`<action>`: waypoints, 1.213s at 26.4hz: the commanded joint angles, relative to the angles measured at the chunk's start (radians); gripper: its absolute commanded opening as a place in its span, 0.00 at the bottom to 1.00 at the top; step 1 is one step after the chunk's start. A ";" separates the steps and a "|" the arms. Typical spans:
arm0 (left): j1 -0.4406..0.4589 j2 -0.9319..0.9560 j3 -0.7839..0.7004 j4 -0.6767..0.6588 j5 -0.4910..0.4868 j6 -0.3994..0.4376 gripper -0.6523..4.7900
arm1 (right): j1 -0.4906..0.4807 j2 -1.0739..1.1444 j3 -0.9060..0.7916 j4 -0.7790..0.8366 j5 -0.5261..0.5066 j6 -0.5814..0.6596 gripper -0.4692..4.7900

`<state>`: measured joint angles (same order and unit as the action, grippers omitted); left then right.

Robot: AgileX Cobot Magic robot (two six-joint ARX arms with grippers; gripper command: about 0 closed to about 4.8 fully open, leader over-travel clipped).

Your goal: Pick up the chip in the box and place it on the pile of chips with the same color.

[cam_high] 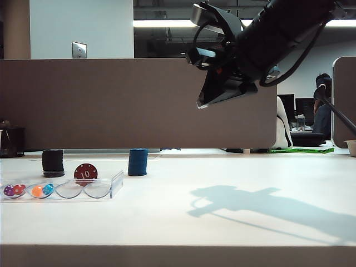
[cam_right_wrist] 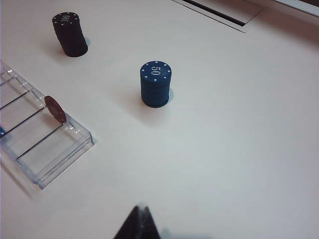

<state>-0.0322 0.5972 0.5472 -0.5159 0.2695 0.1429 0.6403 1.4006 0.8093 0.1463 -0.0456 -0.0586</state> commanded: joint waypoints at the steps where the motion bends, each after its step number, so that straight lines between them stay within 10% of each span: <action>1: 0.002 -0.008 0.004 0.021 -0.019 0.007 0.11 | -0.018 -0.004 0.006 0.022 0.003 -0.023 0.08; 32: 0.003 -0.592 -0.172 0.146 -0.146 -0.145 0.11 | -0.643 -0.602 -0.396 0.150 -0.195 -0.021 0.08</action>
<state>-0.0315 0.0044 0.3737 -0.4103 0.1268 0.0051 0.0067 0.8192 0.4179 0.2806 -0.2394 -0.0792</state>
